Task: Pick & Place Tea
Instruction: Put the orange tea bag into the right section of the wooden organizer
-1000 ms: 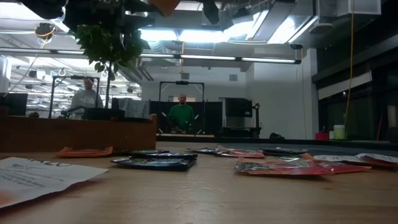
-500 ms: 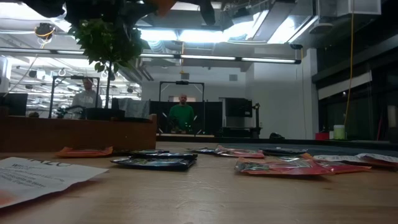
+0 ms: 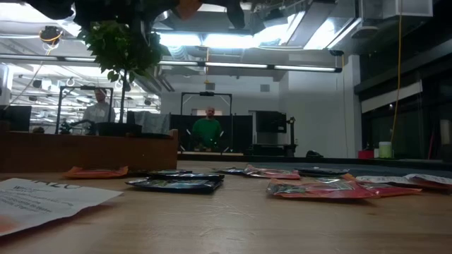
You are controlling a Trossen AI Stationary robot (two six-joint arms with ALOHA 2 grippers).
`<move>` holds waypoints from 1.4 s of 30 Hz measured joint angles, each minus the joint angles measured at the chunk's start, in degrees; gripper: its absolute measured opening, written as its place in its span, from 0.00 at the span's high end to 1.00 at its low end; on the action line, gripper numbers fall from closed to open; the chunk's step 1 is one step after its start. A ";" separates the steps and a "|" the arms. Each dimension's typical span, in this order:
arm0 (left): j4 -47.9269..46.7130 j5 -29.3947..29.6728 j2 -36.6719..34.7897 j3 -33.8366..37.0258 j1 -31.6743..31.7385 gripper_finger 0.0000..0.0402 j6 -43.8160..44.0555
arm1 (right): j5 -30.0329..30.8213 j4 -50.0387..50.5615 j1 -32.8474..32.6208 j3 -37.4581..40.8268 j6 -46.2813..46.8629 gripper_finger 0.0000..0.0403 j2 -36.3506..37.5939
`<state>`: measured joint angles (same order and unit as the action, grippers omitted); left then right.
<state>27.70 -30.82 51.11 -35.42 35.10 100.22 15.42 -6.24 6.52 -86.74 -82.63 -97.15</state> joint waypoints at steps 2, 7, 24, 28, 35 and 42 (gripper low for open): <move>0.16 -0.07 -0.02 0.00 -0.12 0.98 -0.88 | 0.12 0.00 0.00 0.00 0.05 0.99 0.00; 0.88 -0.83 -0.02 0.00 -0.12 0.99 -2.51 | 0.11 -0.09 -0.02 0.00 3.66 0.97 0.01; -0.50 -7.45 -0.01 0.00 -0.94 0.99 -7.92 | 0.98 15.63 0.07 -0.07 45.61 0.67 10.98; -3.89 -7.80 0.00 0.00 -4.08 0.99 -11.90 | 0.91 19.34 0.13 -0.08 56.30 0.64 12.93; -13.19 -6.00 0.00 0.00 -11.42 0.99 -22.58 | -3.70 26.91 1.32 -0.07 72.59 0.64 14.11; -18.09 -1.20 0.00 -0.08 -17.69 0.99 -35.38 | -7.59 32.19 2.64 -0.07 79.70 0.64 14.11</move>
<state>9.61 -32.02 51.11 -35.50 17.41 64.84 7.83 25.95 9.17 -86.80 -2.93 -83.05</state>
